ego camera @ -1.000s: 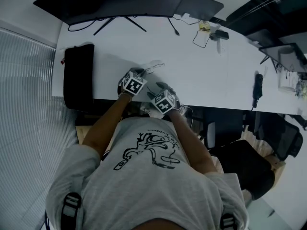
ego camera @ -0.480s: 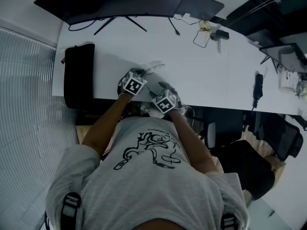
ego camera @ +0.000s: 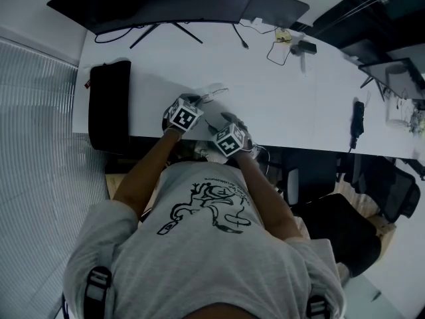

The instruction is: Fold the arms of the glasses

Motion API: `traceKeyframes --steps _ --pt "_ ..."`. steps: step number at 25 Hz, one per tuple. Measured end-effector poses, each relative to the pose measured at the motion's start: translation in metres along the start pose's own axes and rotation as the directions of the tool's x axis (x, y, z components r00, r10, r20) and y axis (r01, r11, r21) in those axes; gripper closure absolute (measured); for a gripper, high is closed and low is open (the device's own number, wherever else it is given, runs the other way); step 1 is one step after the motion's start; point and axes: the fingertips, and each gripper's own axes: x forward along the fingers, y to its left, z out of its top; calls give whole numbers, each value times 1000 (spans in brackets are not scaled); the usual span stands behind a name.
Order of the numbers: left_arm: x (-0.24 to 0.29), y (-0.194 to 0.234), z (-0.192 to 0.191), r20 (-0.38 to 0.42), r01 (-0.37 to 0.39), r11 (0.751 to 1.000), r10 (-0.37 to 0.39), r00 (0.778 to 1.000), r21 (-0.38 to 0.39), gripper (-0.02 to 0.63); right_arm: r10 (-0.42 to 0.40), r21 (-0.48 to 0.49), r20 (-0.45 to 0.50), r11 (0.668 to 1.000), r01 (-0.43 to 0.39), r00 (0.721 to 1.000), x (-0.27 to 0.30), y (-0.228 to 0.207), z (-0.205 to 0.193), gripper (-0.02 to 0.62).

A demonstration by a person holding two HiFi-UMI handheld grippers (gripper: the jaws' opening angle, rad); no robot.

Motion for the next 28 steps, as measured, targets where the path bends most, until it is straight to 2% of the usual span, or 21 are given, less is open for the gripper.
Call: traceKeyframes --steps 28 --pt "-1 -6 -11 -23 32 999 -32 999 -11 560 -68 74 -9 995 68 998 -6 -23 -11 310"
